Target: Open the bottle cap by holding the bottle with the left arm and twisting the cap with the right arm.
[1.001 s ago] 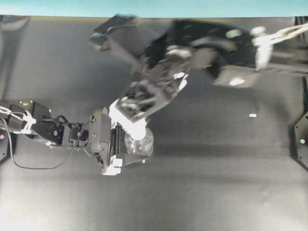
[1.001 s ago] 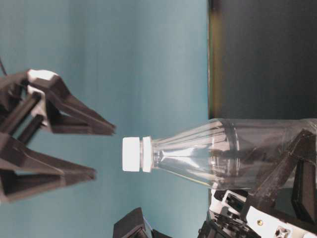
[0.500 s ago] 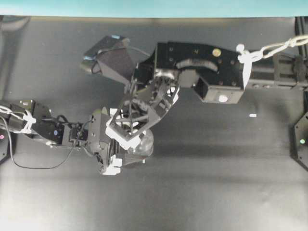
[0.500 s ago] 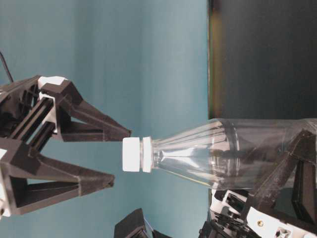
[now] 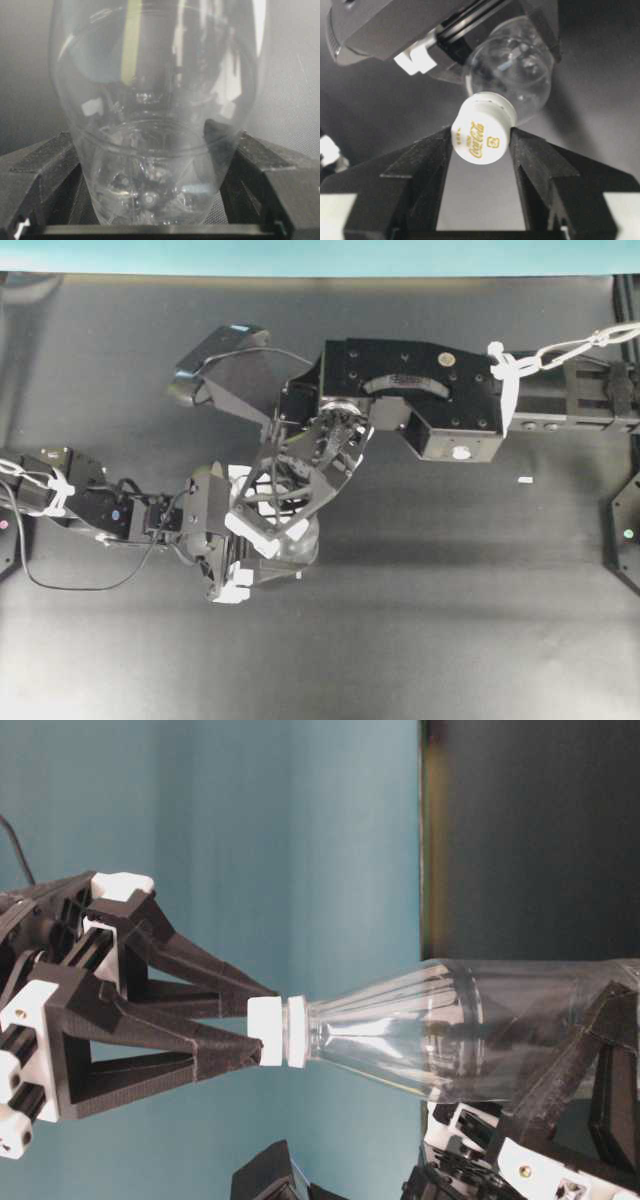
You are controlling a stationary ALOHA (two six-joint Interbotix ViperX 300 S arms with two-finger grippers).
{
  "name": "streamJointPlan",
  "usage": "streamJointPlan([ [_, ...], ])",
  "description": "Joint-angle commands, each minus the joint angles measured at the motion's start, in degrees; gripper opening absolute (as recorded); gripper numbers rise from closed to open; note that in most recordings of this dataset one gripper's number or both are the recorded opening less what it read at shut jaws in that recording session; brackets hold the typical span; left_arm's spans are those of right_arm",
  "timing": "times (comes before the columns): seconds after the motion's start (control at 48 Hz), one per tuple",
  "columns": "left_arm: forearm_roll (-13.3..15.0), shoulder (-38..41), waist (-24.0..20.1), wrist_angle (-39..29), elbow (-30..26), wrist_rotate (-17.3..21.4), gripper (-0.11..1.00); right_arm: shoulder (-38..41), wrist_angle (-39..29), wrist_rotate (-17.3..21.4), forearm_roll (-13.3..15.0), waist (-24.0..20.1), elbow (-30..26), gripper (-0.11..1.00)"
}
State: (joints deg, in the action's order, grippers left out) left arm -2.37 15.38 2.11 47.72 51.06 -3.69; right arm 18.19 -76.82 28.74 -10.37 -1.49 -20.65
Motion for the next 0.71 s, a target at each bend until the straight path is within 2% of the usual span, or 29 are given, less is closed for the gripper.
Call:
streamJointPlan([
  [0.0,-0.18,-0.09,-0.35,0.18,-0.35,0.0,0.82,0.09,-0.09,-5.01,-0.09,-0.35,-0.44,0.36],
  [0.438,-0.18,-0.09,-0.88,-1.41,-0.62,-0.09,0.82,0.26,-3.43,-44.21,-0.18,-0.18,-1.23,0.36],
  [0.542,-0.18,-0.09,-0.88,-1.41,-0.7,-0.09,0.82,0.26,-3.43,-52.38,-0.18,-0.18,-1.23,0.36],
  [0.605,-0.18,-0.09,-0.88,-1.41,-0.62,-0.09,0.82,0.35,-3.34,-55.11,-0.18,-0.18,-1.23,0.36],
  [0.688,-0.18,0.0,-0.88,-1.41,-0.7,-0.09,0.82,0.35,-3.16,-55.81,0.0,-0.18,-1.23,0.36],
])
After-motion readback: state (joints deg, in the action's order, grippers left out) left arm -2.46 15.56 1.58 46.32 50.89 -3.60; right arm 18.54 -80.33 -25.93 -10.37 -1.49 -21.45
